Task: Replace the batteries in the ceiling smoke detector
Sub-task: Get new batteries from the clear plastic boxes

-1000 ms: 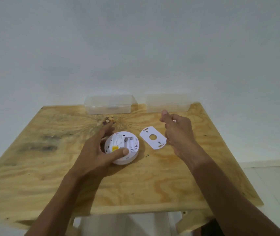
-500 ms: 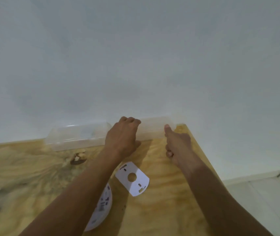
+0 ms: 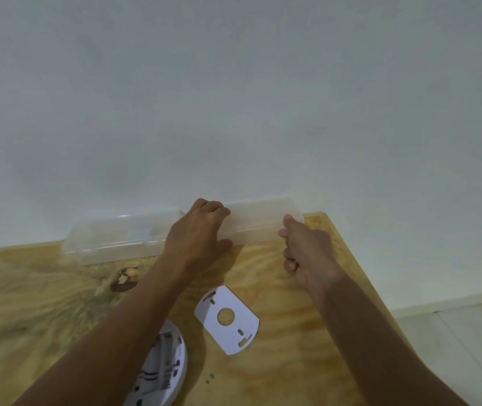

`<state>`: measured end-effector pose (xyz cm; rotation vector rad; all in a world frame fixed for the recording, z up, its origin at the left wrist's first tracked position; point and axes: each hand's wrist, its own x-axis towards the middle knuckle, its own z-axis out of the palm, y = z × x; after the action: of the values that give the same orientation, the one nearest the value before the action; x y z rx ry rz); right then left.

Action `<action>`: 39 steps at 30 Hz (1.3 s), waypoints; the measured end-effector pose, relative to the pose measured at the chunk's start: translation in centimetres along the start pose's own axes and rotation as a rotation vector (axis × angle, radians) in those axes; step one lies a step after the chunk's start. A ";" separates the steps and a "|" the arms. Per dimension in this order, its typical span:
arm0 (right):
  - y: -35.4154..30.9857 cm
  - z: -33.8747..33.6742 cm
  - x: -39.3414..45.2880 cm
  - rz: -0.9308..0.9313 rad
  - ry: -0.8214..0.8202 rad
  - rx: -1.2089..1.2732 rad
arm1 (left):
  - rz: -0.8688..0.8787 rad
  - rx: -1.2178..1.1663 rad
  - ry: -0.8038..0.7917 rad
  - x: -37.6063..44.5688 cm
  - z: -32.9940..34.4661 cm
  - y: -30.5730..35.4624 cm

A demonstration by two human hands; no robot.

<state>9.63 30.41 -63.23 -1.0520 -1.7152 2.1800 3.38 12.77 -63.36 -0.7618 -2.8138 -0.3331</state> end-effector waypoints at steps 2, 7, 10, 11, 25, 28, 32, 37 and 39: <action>-0.4 -0.3 0.3 -0.021 -0.002 -0.013 | 0.001 -0.009 0.010 0.1 0.1 -0.1; 0.5 -0.4 -0.4 -0.013 -0.065 -0.092 | 0.015 -0.044 0.029 0.2 0.4 -0.5; 1.3 1.3 -1.8 -0.019 -0.158 -0.155 | 0.030 -0.057 0.038 0.2 0.3 -0.8; 1.5 2.1 -2.1 -0.023 -0.176 -0.170 | 0.038 -0.060 0.042 0.2 0.3 -0.8; 1.7 5.4 -2.0 -0.049 -0.111 -0.231 | 0.089 -0.073 0.058 0.3 0.3 -0.9; 1.3 5.2 -2.3 -0.037 -0.133 -0.254 | 0.102 -0.051 0.063 0.4 0.3 -0.8; -0.1 5.4 -2.7 -0.038 -0.166 -0.233 | 0.121 -0.006 0.062 0.6 0.2 -0.8; -3.0 5.1 -2.6 -0.159 -0.265 -0.331 | 0.144 0.055 0.061 1.0 0.0 -0.7; -4.3 4.9 -2.4 -0.232 -0.310 -0.435 | 0.121 0.036 0.105 0.9 -0.2 -0.7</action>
<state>7.16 26.73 -57.88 -0.5615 -2.3899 1.9483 2.29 12.54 -63.09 -0.8752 -2.6551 -0.2928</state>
